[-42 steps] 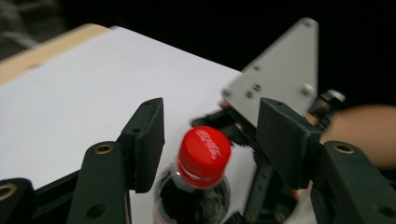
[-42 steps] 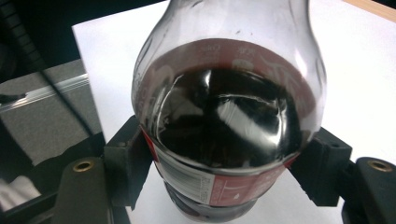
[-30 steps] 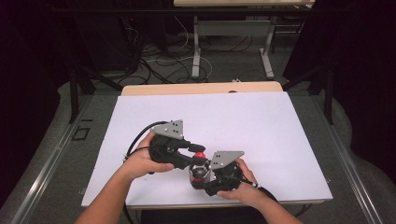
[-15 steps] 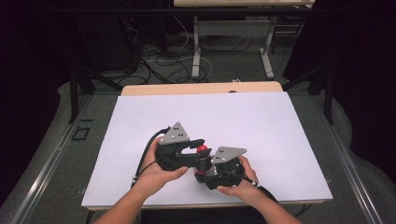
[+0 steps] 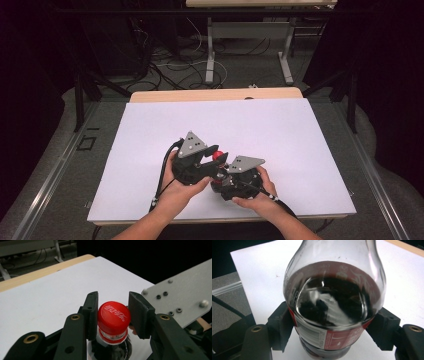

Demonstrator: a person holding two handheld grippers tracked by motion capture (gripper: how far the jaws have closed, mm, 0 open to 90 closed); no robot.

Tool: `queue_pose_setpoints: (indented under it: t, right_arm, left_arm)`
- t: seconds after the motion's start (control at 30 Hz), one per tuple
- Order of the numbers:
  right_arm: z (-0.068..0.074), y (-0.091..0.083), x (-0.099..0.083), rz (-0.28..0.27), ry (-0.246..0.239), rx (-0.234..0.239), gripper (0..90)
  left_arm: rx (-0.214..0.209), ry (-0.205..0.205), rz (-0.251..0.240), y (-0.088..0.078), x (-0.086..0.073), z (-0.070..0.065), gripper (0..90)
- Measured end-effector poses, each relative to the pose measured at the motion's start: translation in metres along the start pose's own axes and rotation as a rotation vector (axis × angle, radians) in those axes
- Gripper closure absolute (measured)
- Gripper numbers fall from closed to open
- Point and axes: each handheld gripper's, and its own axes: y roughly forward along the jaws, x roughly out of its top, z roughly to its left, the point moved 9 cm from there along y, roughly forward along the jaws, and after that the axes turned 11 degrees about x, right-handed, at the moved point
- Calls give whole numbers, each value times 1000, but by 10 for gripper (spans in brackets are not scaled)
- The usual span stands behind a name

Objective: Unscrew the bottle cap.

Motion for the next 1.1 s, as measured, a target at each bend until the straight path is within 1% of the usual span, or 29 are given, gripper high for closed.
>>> queue_pose_setpoints:
  t: [0.07, 0.1, 0.17, 0.2, 0.27, 0.33, 0.37, 0.4, 0.43, 0.47, 0.5, 0.6, 0.63, 0.7, 0.73, 0.8, 0.87, 0.93, 0.97, 1.03, 1.07, 1.1]
  right_arm:
    - [2, 0, 0, -6, 15, 19, 289]
    - [2, 1, 0, -11, 15, 21, 289]
    - [2, 0, 0, -2, 10, 22, 289]
    - [1, 0, 1, -15, 10, 18, 289]
    - [2, 0, 1, -14, 14, 26, 289]
    - [0, 0, 1, -15, 12, 15, 289]
    - [0, 0, 0, -11, 14, 21, 289]
    - [-1, 0, 0, -16, 13, 15, 289]
    - [-2, -1, 0, -15, 16, 12, 289]
    - [-3, -1, -1, -2, 13, 15, 289]
    - [-5, -1, -1, -16, 22, 5, 289]
    - [-10, -3, -3, -7, 30, 2, 289]
    - [-13, -4, -3, -18, 41, -10, 289]
    - [-17, -6, -4, -9, 49, -11, 289]
    - [-20, -7, -3, -25, 47, -26, 289]
    - [-24, -8, -4, -23, 52, -33, 289]
    - [-29, -10, -5, -26, 57, -50, 289]
    - [-31, -10, -6, -20, 67, -48, 289]
    - [-33, -11, -7, -23, 67, -56, 289]
    - [-36, -12, -8, -19, 70, -64, 289]
    - [-38, -12, -8, -20, 61, -68, 289]
    - [-39, -12, -8, -19, 65, -74, 289]
  left_arm:
    - [2, 2, -4, -1, 1, 0, 613]
    - [0, 0, -5, -1, 2, 0, 613]
    - [-6, 5, 2, -2, 2, 1, 613]
    - [-7, 0, 2, -2, 2, 1, 613]
    - [-11, -2, 2, -2, 3, 2, 612]
    - [-13, 2, 7, -3, 2, 3, 612]
    - [-11, 0, 6, -3, 2, 3, 612]
    - [-9, 9, 9, -3, 2, 5, 612]
    - [-3, 8, 5, -3, 2, 6, 612]
    - [-1, 9, 7, -3, 2, 8, 612]
    - [-1, 6, 11, -4, 1, 10, 612]
    - [13, 2, 20, -4, -1, 18, 612]
    - [16, -4, 22, -3, -2, 21, 612]
    - [33, -4, 31, -2, -5, 29, 612]
    - [42, -13, 29, -1, -7, 32, 612]
    - [49, -25, 42, 1, -11, 40, 612]
    - [62, -38, 59, 5, -17, 47, 612]
    - [75, -54, 67, 9, -24, 54, 612]
    - [76, -60, 75, 10, -27, 57, 612]
    - [79, -78, 69, 14, -33, 62, 612]
    - [87, -79, 68, 15, -36, 64, 612]
    - [96, -86, 61, 17, -39, 66, 612]
